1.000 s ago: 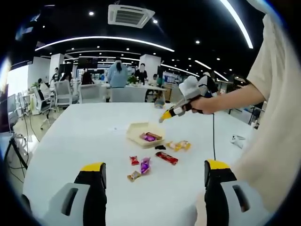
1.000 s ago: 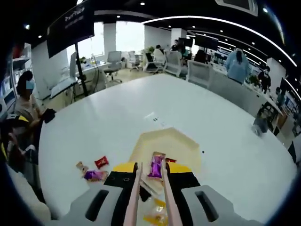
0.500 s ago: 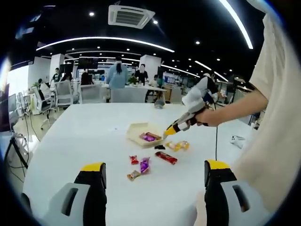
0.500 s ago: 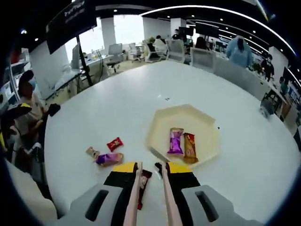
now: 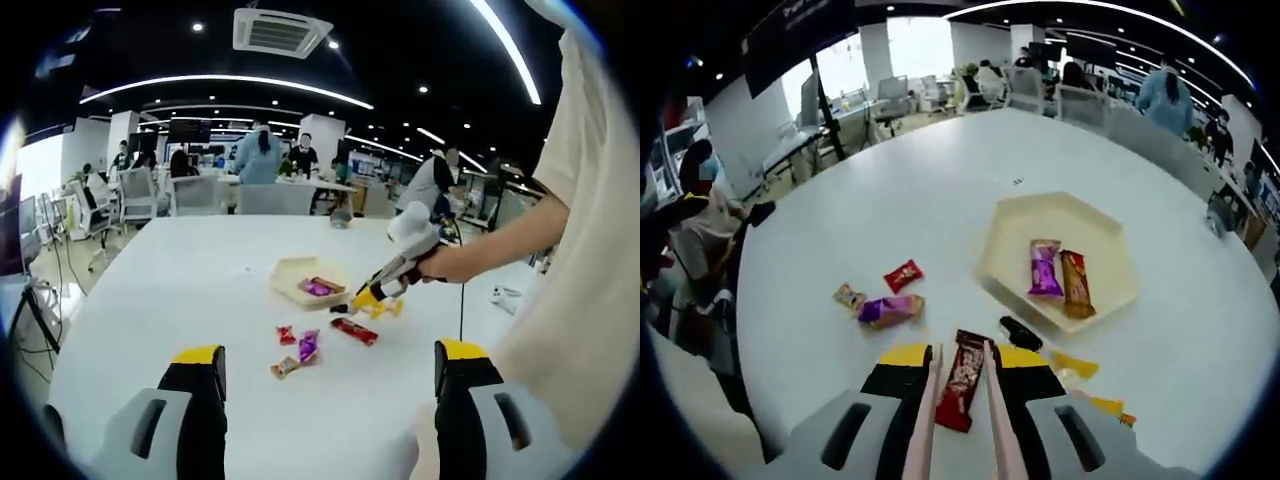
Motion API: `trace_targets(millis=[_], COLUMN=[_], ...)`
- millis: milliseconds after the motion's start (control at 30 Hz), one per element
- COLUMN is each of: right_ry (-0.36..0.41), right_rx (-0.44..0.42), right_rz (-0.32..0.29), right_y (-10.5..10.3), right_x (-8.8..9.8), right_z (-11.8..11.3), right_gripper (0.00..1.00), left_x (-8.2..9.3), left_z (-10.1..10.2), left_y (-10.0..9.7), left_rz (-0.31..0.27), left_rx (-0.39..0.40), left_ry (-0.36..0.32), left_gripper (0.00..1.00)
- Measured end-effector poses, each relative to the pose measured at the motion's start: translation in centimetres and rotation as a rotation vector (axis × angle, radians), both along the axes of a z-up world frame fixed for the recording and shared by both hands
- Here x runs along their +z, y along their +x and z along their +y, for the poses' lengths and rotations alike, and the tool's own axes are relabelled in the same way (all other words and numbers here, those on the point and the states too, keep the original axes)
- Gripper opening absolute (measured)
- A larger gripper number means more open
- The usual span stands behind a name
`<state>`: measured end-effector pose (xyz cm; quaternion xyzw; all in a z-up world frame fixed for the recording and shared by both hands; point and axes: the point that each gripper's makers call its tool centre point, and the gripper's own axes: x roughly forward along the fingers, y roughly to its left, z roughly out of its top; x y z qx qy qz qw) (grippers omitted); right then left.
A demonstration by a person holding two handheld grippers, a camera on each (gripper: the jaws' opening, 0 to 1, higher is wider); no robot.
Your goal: Place the target food into the container with the food tongs after gripping and lifting it, then release it inside without dropping or visibly crushing the food.
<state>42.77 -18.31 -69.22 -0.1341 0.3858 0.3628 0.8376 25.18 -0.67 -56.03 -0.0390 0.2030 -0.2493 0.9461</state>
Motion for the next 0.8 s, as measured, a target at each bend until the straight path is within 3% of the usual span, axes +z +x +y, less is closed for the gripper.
trace_targets(millis=[800], right_ry=[-0.076], right_rx=[-0.023], right_rz=[0.021], right_y=[-1.1], right_x=[-2.5], right_z=[-0.4], right_gripper=[0.24], left_x=[-0.3], left_z=[0.2], left_y=[-0.2], left_rz=[0.016], left_rx=[0.002], left_ry=[0.004], left_gripper=[0.85])
